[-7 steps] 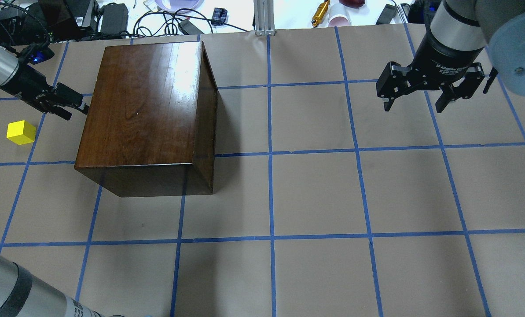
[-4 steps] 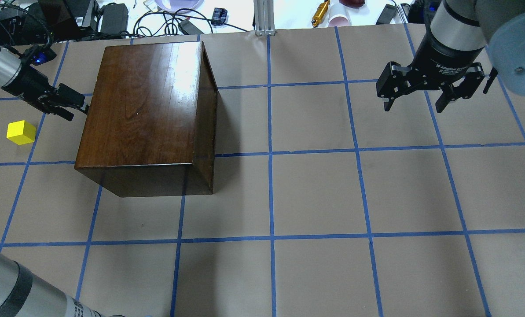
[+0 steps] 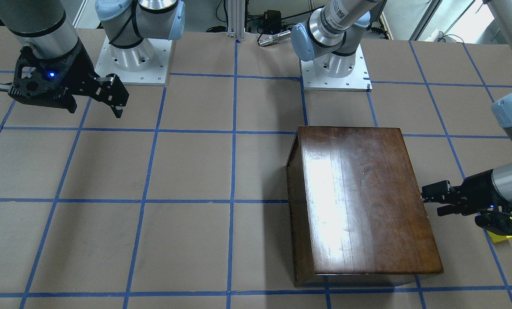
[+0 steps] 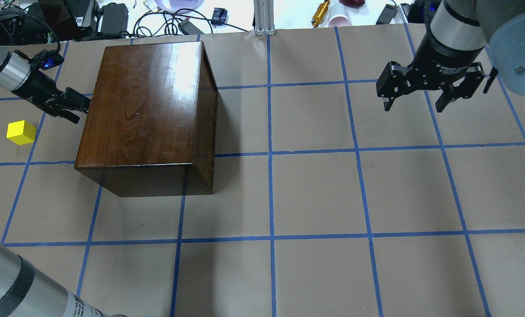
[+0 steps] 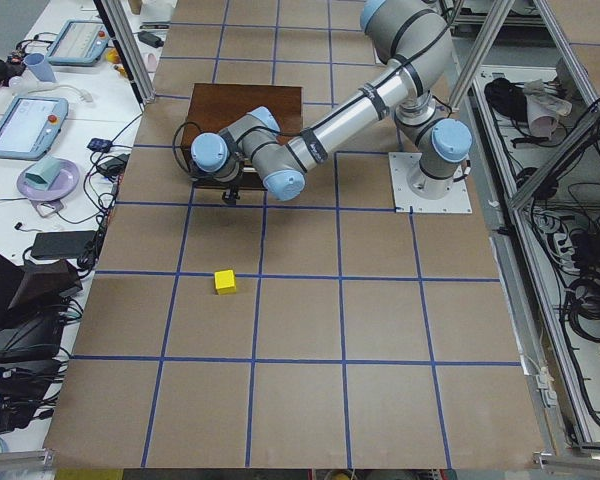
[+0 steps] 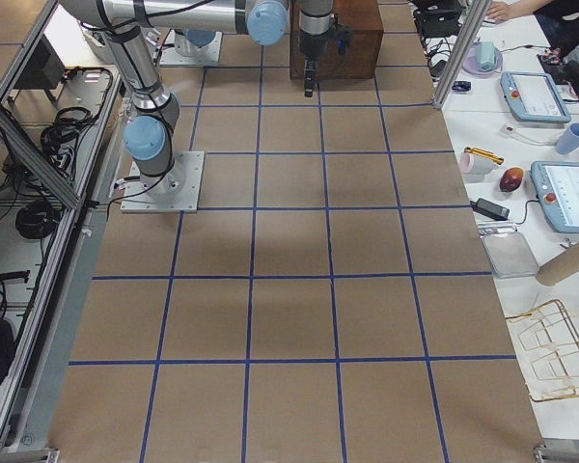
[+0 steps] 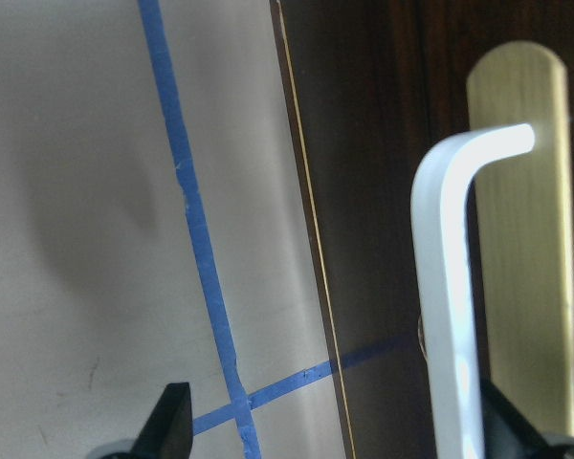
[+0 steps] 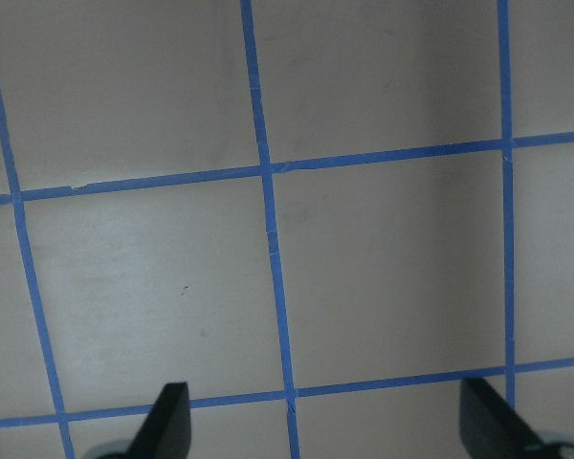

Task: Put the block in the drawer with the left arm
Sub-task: 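Close the left gripper on the white drawer handle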

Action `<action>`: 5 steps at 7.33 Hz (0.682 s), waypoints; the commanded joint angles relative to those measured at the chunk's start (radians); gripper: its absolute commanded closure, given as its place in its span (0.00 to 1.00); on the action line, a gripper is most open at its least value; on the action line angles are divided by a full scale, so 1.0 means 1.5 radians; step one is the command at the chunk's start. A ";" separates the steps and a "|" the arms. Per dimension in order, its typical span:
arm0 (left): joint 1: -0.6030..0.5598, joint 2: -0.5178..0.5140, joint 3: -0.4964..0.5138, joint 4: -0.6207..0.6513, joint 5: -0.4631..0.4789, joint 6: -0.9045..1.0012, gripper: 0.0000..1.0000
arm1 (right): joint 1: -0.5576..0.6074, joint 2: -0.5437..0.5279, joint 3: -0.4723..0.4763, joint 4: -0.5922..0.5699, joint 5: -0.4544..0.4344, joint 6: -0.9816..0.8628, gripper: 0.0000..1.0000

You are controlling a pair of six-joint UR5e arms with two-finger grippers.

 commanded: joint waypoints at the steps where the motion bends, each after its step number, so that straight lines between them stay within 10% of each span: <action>1: 0.000 -0.002 0.005 0.010 0.013 -0.001 0.00 | 0.000 0.000 0.001 0.000 0.000 0.000 0.00; 5: 0.001 -0.001 0.013 0.019 0.050 0.033 0.00 | 0.000 0.000 0.001 0.000 0.000 0.000 0.00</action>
